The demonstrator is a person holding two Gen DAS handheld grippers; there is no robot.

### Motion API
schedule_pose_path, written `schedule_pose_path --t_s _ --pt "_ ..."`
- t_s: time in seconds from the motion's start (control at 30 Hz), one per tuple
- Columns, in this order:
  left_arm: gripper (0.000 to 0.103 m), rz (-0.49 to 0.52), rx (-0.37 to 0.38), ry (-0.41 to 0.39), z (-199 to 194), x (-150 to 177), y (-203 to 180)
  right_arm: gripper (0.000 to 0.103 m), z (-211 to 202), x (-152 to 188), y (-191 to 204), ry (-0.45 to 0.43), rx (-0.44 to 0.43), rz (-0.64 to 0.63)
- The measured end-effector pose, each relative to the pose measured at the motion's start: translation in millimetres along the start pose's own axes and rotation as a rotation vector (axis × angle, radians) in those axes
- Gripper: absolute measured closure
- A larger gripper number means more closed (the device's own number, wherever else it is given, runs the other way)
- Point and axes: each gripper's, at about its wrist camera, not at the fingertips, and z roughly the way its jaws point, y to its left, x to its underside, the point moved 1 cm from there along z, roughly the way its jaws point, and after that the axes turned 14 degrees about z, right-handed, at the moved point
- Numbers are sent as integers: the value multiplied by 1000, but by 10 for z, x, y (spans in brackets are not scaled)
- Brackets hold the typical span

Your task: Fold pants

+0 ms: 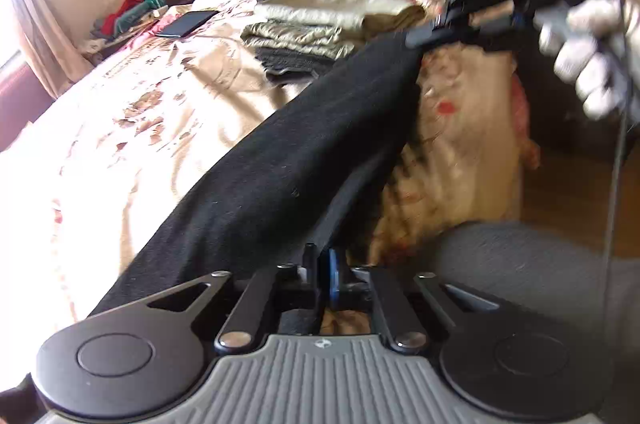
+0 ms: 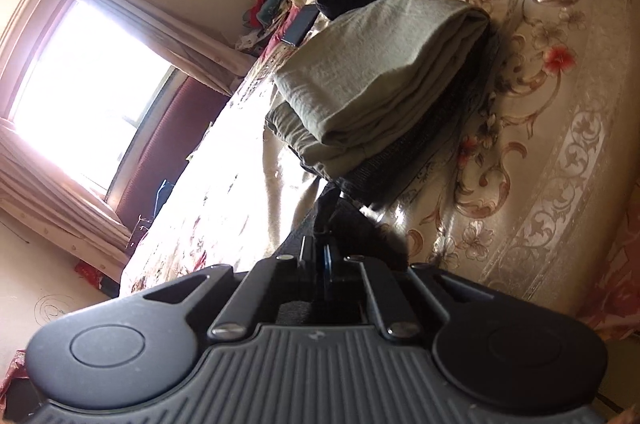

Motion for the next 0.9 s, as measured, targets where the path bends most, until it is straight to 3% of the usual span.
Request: schedule_pose_path --t_s 0.1,0.2,0.3,0.37,0.47,0.53,0.6,0.63,0.7,0.77,0.9 --pt "84 38 43 13 72 -1 -120 98 110 22 -208 21 62 52" --pt "84 45 100 96 277 99 -179 98 213 106 -293 37 134 8" --pt "84 39 79 77 191 112 -159 92 157 94 -322 48 101 47" --pt "83 59 15 30 64 93 -178 83 117 65 -335 56 67 72" --pt "75 65 -38 -22 -25 69 -173 70 134 68 -354 72 41 101" --pt "68 47 -47 -17 6 81 -160 70 186 95 -360 76 51 105" --pt "65 69 -72 20 132 75 -174 77 208 103 -345 61 40 114" --pt "65 92 -93 41 197 71 -196 96 218 98 -324 58 42 114" --pt "70 116 -95 59 232 63 -211 99 208 89 -242 51 26 105" --pt "82 88 -63 49 164 17 -170 99 168 57 -153 55 -6 95" --pt "86 52 -72 7 -74 -45 -18 100 31 -60 33 46 -91 88"
